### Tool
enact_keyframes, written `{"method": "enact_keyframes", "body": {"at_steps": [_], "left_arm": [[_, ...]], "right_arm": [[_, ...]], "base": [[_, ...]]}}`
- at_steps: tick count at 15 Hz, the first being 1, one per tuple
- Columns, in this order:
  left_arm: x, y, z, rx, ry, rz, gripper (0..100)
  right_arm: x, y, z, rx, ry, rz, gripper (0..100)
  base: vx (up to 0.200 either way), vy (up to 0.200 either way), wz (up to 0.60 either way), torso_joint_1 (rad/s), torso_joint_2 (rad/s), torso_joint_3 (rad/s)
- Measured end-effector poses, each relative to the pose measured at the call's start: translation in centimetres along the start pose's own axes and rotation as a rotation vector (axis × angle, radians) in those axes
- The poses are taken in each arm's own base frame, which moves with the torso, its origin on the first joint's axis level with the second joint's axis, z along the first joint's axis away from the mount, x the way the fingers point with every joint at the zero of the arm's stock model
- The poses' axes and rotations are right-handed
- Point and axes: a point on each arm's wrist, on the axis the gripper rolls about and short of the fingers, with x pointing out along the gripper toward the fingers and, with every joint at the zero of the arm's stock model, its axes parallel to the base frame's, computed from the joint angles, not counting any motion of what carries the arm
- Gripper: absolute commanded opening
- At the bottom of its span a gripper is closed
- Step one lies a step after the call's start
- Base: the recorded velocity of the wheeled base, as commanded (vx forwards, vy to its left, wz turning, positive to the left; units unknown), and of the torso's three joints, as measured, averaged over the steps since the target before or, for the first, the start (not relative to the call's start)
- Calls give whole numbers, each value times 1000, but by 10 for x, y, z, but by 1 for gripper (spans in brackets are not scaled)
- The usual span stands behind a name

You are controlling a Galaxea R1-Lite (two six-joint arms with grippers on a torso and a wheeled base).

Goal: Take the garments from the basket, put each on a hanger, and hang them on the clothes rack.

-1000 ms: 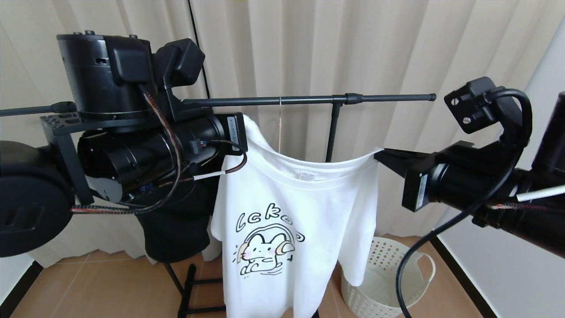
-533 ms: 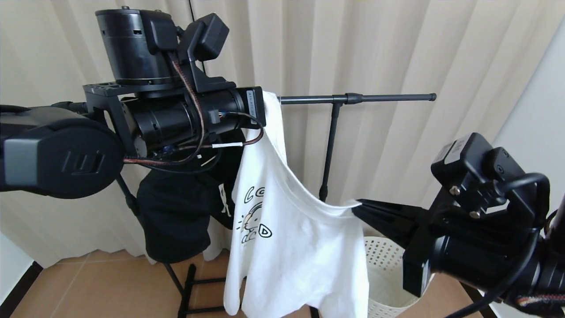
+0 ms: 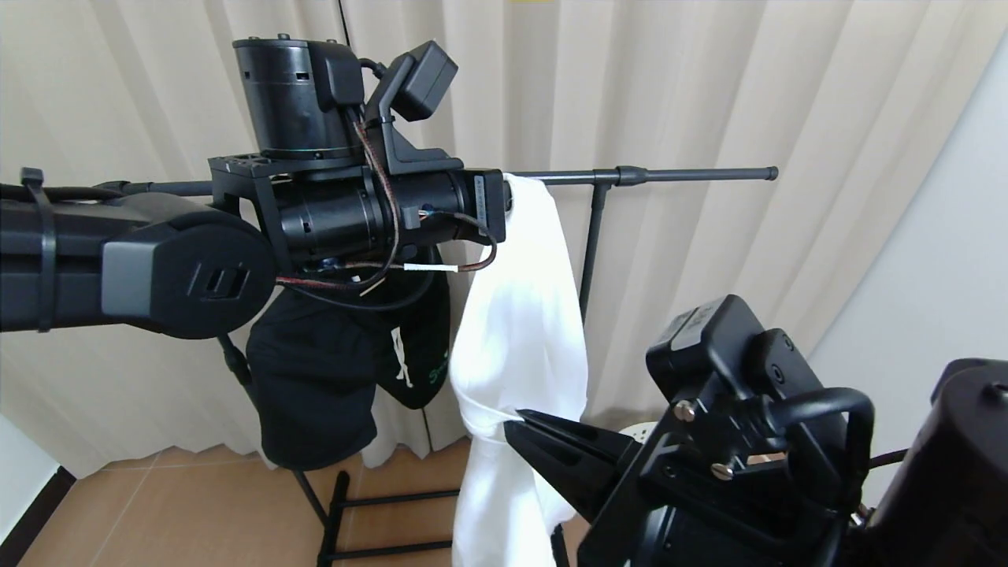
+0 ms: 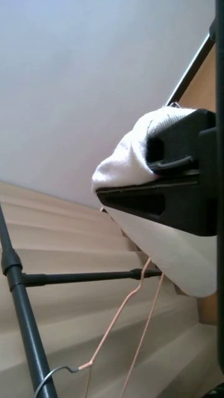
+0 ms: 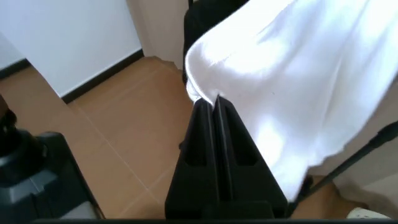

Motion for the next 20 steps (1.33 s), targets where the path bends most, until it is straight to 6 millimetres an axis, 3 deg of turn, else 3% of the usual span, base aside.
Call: {"method": "enact_keyframes", "body": {"at_steps": [4,6,13,20], "left_arm": [[0,1,-1,-4,5,8,0],[-1,3,-1,-6,9,16,0],[-14,7,2,-40,96,196,0],[-38,-7,-5,-1,291,457,0]], "right_arm": [[11,6,-10,-11,17,-17,0],[9,-1,-9,-50,30,-42,0],[-9,-61,9,-155,118,-227,0],[12,-119,36,-71,38,-445,0]], "base": [[0,0,0,0,0,0],[0,0,0,0,0,0],[0,0,0,0,0,0],[0,0,0,0,0,0]]}}
